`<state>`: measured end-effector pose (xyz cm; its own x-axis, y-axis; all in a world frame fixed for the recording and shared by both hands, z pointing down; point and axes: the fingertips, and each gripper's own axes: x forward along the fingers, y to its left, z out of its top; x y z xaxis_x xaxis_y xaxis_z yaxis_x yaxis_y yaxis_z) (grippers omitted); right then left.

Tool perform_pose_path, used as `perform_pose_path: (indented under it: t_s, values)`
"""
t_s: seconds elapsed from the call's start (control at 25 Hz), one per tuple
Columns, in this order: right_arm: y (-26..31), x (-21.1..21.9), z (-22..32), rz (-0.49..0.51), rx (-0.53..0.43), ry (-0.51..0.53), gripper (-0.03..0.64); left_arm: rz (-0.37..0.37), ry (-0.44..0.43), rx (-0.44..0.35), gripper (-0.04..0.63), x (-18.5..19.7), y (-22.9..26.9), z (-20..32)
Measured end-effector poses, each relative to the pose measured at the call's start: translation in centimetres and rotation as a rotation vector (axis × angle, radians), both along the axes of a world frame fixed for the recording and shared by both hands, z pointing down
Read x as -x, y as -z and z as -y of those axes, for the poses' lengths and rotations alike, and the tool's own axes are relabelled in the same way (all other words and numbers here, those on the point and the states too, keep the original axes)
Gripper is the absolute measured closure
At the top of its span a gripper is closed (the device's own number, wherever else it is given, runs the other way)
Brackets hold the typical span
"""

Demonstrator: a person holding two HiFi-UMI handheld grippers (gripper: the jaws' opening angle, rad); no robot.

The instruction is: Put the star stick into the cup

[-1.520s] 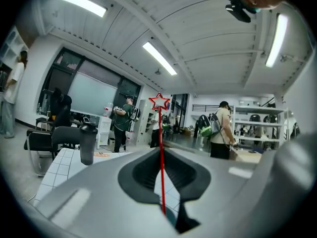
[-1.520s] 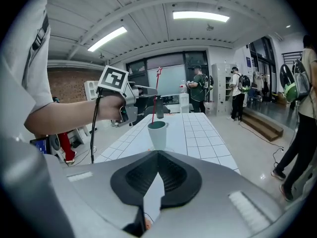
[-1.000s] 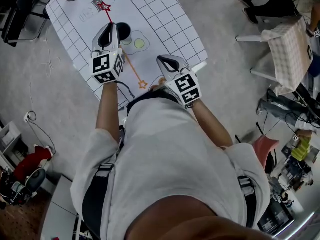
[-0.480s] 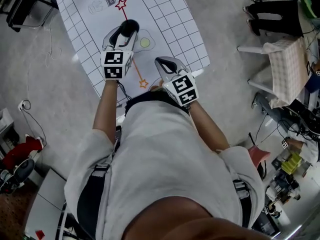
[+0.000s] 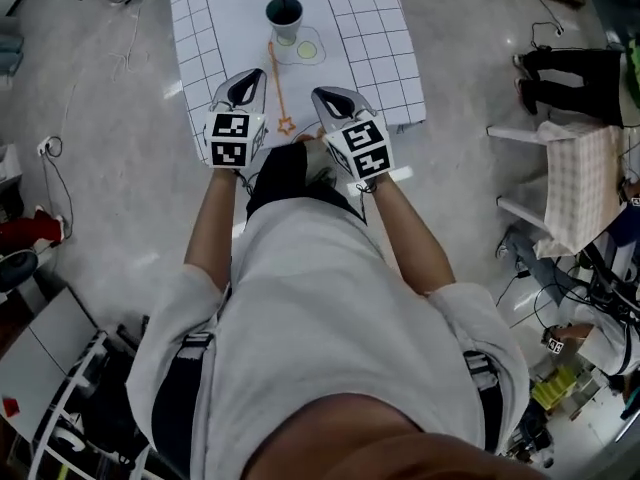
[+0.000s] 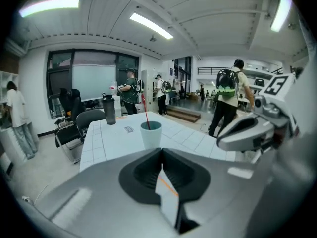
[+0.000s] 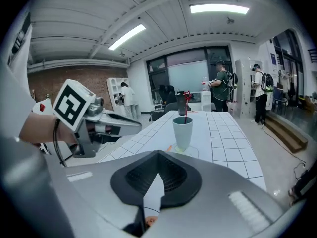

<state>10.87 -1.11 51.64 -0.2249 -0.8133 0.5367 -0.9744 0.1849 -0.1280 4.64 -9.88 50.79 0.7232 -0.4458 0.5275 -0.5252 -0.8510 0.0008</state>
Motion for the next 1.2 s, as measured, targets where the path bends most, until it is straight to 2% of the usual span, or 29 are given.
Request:
perform_pose_path:
  t_s: [0.16,0.28,0.36,0.48,0.64,0.8,0.88,1.04,1.2]
  values:
    - [-0.7,1.0,-0.3,0.010,0.050,0.021,0.617,0.002,0.064,0.022,0.592,3.7,0.0,-3.3]
    - [-1.3,2.3,0.2,0.018,0.094,0.027,0.617,0.006,0.093,0.036,0.592,6.5,-0.3,-3.7]
    - [-1.6,3.3,0.8,-0.028,0.102,0.084,0.617,0.003,0.100,0.050,0.592,7.8,-0.6,-3.3]
    - [-2.1,4.6,2.1,-0.176,0.098,0.269,0.617,-0.017,0.104,0.075,0.592,9.0,-1.3,-1.6]
    - [-3.8,6.9,4.0,-0.397,0.112,0.583,0.617,-0.034,0.091,0.124,0.592,10.3,-2.6,0.5]
    - [-6.7,8.0,5.2,-0.733,0.139,0.979,0.617,-0.042,0.071,0.176,0.592,10.7,-3.9,1.7]
    - [-8.2,8.6,5.8,-0.858,0.147,1.139,0.617,-0.037,0.052,0.185,0.592,11.0,-4.4,2.1]
    - [-10.0,8.9,7.2,-1.048,0.143,1.320,0.615,-0.034,0.029,0.213,0.592,11.9,-5.2,2.5]
    - [-11.8,9.1,6.6,-1.178,0.172,1.497,0.526,-0.055,0.030,0.233,0.592,12.6,-5.0,2.6]
